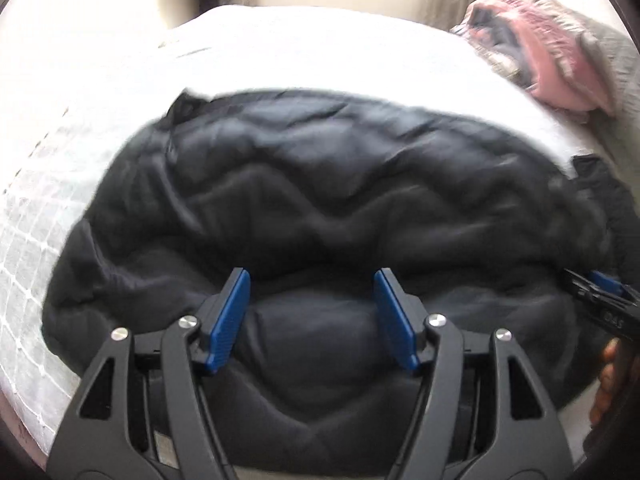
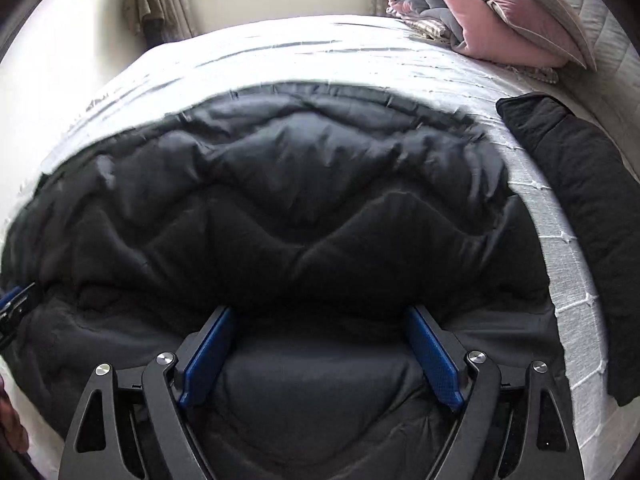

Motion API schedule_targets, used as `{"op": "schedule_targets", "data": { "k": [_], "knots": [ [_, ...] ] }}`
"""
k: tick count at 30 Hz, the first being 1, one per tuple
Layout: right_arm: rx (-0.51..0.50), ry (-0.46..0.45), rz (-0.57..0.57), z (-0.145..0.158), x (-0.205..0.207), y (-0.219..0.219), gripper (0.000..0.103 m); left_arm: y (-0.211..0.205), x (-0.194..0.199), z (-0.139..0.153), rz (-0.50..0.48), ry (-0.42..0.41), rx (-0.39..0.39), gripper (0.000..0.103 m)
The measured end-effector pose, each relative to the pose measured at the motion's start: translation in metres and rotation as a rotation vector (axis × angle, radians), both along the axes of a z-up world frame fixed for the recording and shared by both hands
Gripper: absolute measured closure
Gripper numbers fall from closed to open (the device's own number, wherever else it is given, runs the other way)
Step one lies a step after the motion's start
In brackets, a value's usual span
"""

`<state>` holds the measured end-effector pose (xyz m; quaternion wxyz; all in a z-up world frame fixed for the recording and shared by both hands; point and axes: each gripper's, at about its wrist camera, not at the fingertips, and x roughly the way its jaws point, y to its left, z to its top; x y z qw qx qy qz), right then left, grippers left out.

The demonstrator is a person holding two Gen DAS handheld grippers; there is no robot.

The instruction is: Fold large clothes

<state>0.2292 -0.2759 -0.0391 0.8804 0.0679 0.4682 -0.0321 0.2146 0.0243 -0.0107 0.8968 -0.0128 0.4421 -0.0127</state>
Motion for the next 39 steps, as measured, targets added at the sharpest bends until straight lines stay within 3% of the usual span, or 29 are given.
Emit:
{"op": "schedule_targets", "data": {
  "k": [3, 5, 7, 10, 14, 17, 22, 26, 28, 31, 32, 34, 36, 39],
  "knots": [
    [0.071, -0.123, -0.029, 0.03, -0.015, -0.013, 0.016, -0.03, -0.01, 0.025, -0.112, -0.064, 0.0, 0.037],
    [0.101, -0.163, -0.064, 0.04, -0.023, -0.024, 0.016, -0.055, -0.006, 0.025, -0.176, -0.047, 0.035, 0.036],
    [0.118, -0.152, -0.091, 0.038, -0.025, -0.033, 0.016, -0.07, 0.007, 0.015, -0.191, -0.01, 0.058, 0.036],
    [0.158, -0.116, -0.117, 0.031, -0.023, -0.046, 0.016, -0.085, 0.032, -0.028, -0.174, 0.107, 0.153, 0.036],
    [0.21, -0.104, -0.118, 0.029, -0.022, -0.056, 0.016, -0.095, 0.032, -0.041, -0.19, 0.1, 0.208, 0.036],
    [0.225, -0.136, -0.119, 0.038, -0.03, -0.054, 0.016, -0.093, 0.039, -0.022, -0.178, 0.132, 0.168, 0.036],
    [0.269, -0.174, -0.131, 0.045, -0.037, -0.052, 0.016, -0.098, 0.075, 0.015, -0.151, 0.059, 0.159, 0.036],
    [0.272, -0.152, -0.136, 0.041, -0.034, -0.053, 0.016, -0.106, 0.109, -0.022, -0.15, 0.187, 0.183, 0.031],
    [0.277, -0.136, -0.139, 0.037, -0.033, -0.055, 0.016, -0.109, 0.113, -0.033, -0.15, 0.187, 0.214, 0.03],
    [0.284, -0.122, -0.144, 0.034, -0.032, -0.056, 0.016, -0.111, 0.118, -0.025, -0.155, 0.221, 0.213, 0.03],
    [0.288, -0.123, -0.145, 0.034, -0.033, -0.056, 0.016, -0.108, 0.124, -0.016, -0.157, 0.227, 0.174, 0.03],
    [0.292, -0.132, -0.136, 0.037, -0.034, -0.054, 0.016, -0.105, 0.129, 0.001, -0.146, 0.186, 0.131, 0.03],
    [0.287, -0.142, -0.127, 0.039, -0.035, -0.051, 0.016, -0.107, 0.142, 0.015, -0.124, 0.142, 0.148, 0.03],
    [0.274, -0.138, -0.118, 0.039, -0.034, -0.048, 0.016, -0.113, 0.167, -0.003, -0.105, 0.202, 0.155, 0.03]
  ]
}}
